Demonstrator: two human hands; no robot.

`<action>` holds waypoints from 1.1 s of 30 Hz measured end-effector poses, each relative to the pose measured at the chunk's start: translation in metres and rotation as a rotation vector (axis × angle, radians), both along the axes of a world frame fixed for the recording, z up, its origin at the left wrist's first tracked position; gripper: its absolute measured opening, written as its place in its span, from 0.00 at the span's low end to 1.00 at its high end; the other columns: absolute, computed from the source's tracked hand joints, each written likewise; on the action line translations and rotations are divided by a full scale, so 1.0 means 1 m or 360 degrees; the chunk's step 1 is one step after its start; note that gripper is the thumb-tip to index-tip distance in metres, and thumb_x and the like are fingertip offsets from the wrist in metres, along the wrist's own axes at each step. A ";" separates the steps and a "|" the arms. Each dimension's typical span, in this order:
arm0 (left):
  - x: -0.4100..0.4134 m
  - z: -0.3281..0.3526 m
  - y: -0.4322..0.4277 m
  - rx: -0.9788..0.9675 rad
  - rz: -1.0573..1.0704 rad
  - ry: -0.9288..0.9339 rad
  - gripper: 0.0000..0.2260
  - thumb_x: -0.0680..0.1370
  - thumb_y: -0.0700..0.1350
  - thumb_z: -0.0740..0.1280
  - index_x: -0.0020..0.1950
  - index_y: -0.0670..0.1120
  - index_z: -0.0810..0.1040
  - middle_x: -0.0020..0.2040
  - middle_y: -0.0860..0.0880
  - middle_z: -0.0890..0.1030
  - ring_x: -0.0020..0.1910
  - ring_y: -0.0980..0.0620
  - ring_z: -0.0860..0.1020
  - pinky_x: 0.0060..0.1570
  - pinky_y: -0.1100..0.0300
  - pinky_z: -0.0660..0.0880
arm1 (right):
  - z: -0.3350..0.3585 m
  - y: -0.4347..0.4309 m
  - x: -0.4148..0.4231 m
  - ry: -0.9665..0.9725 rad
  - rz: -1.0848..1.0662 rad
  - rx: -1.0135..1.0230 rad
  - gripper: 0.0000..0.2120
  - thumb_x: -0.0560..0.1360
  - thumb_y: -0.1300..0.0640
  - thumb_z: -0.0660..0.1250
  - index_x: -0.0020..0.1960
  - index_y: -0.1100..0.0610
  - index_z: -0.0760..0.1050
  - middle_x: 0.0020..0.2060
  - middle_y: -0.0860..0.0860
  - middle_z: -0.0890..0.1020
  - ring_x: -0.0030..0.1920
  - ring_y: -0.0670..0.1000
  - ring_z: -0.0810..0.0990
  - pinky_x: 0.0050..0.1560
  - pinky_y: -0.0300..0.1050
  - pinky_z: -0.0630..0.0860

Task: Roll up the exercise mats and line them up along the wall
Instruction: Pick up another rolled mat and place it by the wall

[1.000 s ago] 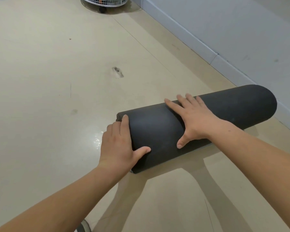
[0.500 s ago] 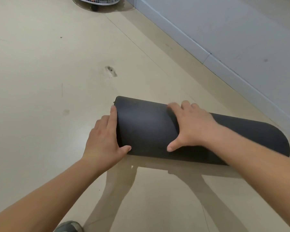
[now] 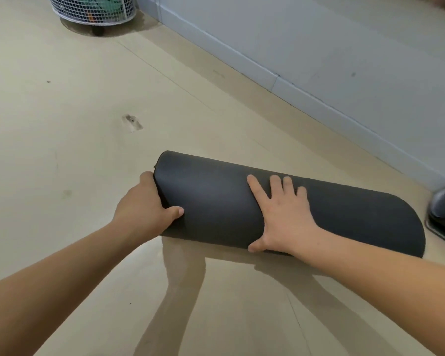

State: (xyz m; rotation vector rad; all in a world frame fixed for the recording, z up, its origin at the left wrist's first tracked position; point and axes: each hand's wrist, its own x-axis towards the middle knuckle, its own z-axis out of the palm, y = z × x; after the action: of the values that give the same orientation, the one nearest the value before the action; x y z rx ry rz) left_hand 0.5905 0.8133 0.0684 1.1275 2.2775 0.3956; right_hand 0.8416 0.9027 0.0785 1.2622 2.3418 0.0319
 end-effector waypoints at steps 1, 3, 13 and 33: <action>0.007 -0.001 0.005 -0.0009 -0.0036 -0.0003 0.28 0.74 0.50 0.79 0.64 0.45 0.65 0.48 0.52 0.75 0.46 0.48 0.77 0.40 0.53 0.73 | -0.003 -0.008 0.010 -0.0015 -0.0034 0.0015 0.72 0.60 0.20 0.72 0.82 0.47 0.27 0.79 0.63 0.52 0.80 0.70 0.51 0.76 0.70 0.59; 0.021 -0.003 0.017 -0.0046 -0.0119 0.0045 0.26 0.73 0.48 0.79 0.59 0.44 0.65 0.46 0.50 0.76 0.43 0.48 0.77 0.35 0.53 0.71 | -0.001 -0.012 0.031 -0.0028 -0.0062 0.0021 0.70 0.62 0.21 0.71 0.82 0.46 0.30 0.78 0.62 0.53 0.79 0.69 0.53 0.74 0.69 0.61; 0.135 -0.003 0.069 -0.0283 -0.0724 0.0179 0.30 0.72 0.58 0.79 0.60 0.45 0.65 0.47 0.51 0.75 0.46 0.48 0.78 0.39 0.54 0.75 | 0.009 0.002 0.163 0.0058 -0.0489 -0.0073 0.73 0.59 0.23 0.76 0.82 0.43 0.28 0.77 0.57 0.57 0.76 0.62 0.61 0.70 0.67 0.70; 0.448 -0.008 0.155 -0.0177 -0.1258 -0.0025 0.12 0.84 0.46 0.67 0.64 0.45 0.68 0.57 0.46 0.77 0.54 0.44 0.77 0.51 0.51 0.76 | -0.018 -0.017 0.465 -0.0060 -0.1293 0.0265 0.73 0.67 0.47 0.84 0.80 0.40 0.23 0.83 0.62 0.39 0.83 0.69 0.40 0.74 0.77 0.60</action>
State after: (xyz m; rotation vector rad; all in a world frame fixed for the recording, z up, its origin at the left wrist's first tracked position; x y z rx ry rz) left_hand 1.0384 0.9678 0.0604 1.8132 1.6278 -0.0382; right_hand 1.3063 0.8860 0.0603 2.1738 1.6628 -0.0163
